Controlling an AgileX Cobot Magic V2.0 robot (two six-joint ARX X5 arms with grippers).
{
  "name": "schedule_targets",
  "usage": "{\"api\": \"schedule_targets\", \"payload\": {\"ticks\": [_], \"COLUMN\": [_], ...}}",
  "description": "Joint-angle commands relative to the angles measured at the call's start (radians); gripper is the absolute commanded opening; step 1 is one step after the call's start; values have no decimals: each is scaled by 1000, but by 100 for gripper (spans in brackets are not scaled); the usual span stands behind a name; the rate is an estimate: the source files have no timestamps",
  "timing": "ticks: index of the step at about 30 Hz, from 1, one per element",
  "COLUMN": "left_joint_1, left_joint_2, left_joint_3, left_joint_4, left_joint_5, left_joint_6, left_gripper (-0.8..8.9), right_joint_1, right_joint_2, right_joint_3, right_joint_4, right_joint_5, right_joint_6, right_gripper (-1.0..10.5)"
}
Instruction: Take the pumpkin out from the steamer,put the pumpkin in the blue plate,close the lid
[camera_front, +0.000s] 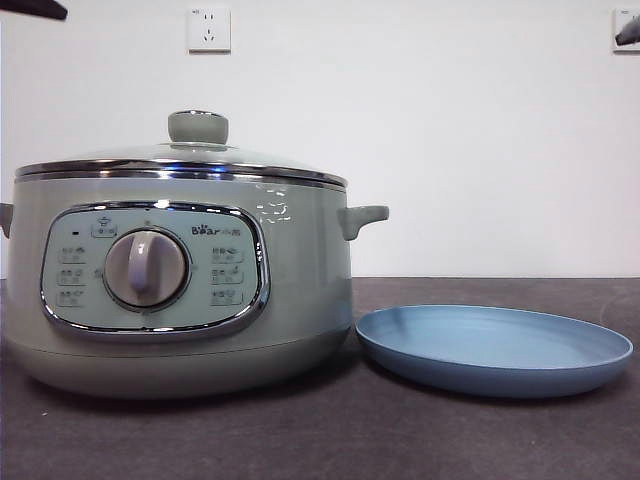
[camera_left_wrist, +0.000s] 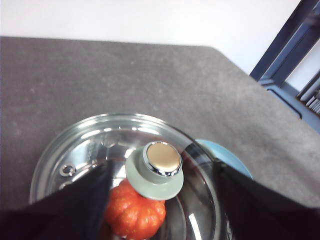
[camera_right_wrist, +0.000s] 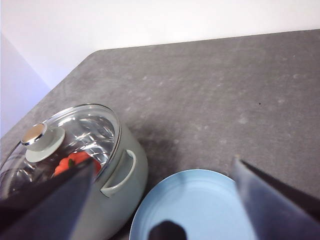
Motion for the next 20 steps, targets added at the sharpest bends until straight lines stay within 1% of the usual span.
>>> {"api": "schedule_targets", "payload": {"ticks": [1, 5, 8, 10, 12, 15, 20], "left_joint_1": [-47, -122, -190, -229, -267, -313, -356], "left_joint_2": [42, 129, 209, 259, 311, 376, 461], "left_joint_3": [43, 130, 203, 244, 279, 312, 336], "left_joint_4": [-28, -115, -184, -210, -220, -222, -227], "left_joint_5": [-48, -129, -211, -253, -291, -337, -398], "left_joint_6": [18, 75, 121, 145, 166, 175, 202], "left_gripper": [472, 472, 472, 472, 472, 472, 472], "right_joint_1": [4, 8, 8, 8, 8, 8, 8], "right_joint_2": [0, 0, 0, 0, 0, -1, -1], "right_joint_3": [3, 3, 3, 3, 3, 3, 3], "right_joint_4": [6, 5, 0, -6, -13, -25, -41], "right_joint_5": [0, -1, -2, -3, -3, -3, -2], "right_joint_6": [-11, -6, 43, 61, 63, 63, 63], "right_gripper": [505, 505, 504, 504, 504, 504, 504]}}
